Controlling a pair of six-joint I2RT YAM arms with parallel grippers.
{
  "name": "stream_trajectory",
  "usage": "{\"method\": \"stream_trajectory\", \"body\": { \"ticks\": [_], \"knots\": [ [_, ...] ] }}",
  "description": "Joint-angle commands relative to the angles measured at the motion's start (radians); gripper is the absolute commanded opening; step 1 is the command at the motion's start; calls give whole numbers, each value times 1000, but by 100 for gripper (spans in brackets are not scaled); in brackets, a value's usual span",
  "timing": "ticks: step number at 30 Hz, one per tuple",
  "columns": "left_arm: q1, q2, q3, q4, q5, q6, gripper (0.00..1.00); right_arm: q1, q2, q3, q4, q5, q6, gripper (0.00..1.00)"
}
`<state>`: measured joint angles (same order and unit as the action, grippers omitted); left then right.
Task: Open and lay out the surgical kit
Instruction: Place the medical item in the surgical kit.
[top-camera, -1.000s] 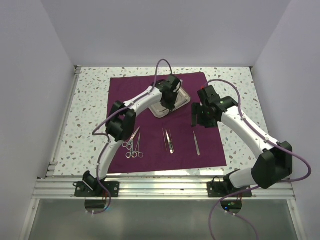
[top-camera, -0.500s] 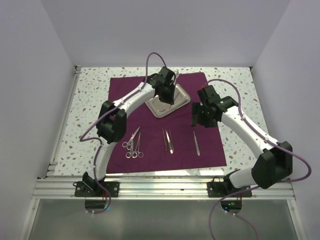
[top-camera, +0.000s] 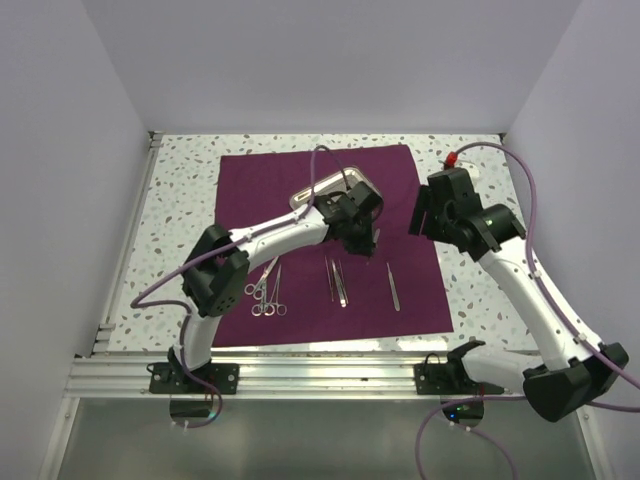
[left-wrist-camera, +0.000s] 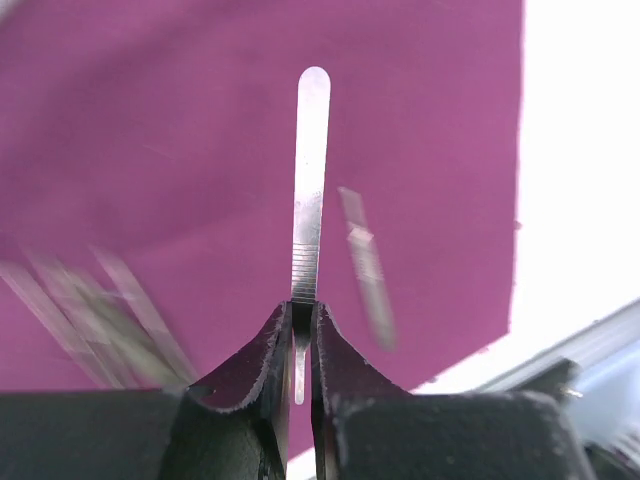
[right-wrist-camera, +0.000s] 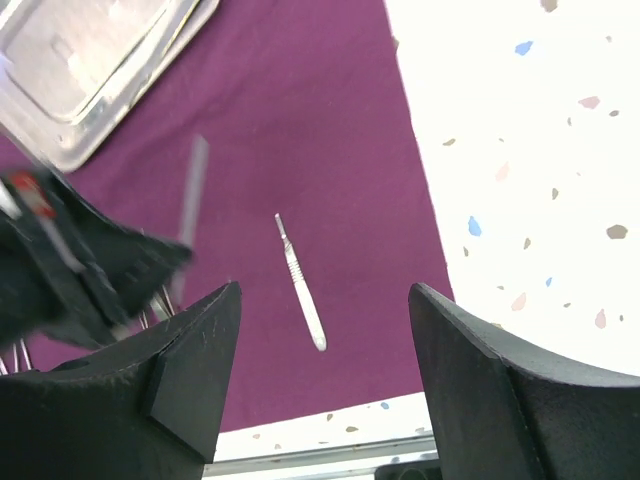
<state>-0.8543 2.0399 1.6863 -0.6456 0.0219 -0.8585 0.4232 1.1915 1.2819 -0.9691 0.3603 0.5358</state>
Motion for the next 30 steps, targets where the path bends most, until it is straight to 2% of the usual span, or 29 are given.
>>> {"method": "stream_trajectory", "body": {
  "ticks": [1,5,9,14,18,19,22,24,28,30],
  "knots": [
    [-58,-58,-36,75,-36,-203,0,-1,-39,24,-23,86,29,72],
    [-109,-49,-94,106,-27,-338,0,-1,-64,5,-54,109,21,72],
    [-158,-23,-97,126,-37,-385,0,-1,-115,-27,-72,121,23,73],
    [-193,48,-56,162,42,-402,0,-1,-161,-64,-80,124,24,75],
    [-200,86,36,123,78,-372,16,-3,-159,-66,-80,121,26,75],
    [-201,89,53,101,64,-366,27,-1,-156,-62,-79,120,26,75],
    [-198,85,95,63,38,-343,47,-3,-147,-58,-68,120,24,76],
    [-195,86,131,37,27,-320,53,-1,-141,-55,-60,109,23,76],
    [-169,106,219,-23,-2,-251,53,-3,-119,-26,-59,103,20,77],
    [-129,109,260,-34,-19,-171,50,-1,-116,-13,-57,101,15,77]
  ]
}}
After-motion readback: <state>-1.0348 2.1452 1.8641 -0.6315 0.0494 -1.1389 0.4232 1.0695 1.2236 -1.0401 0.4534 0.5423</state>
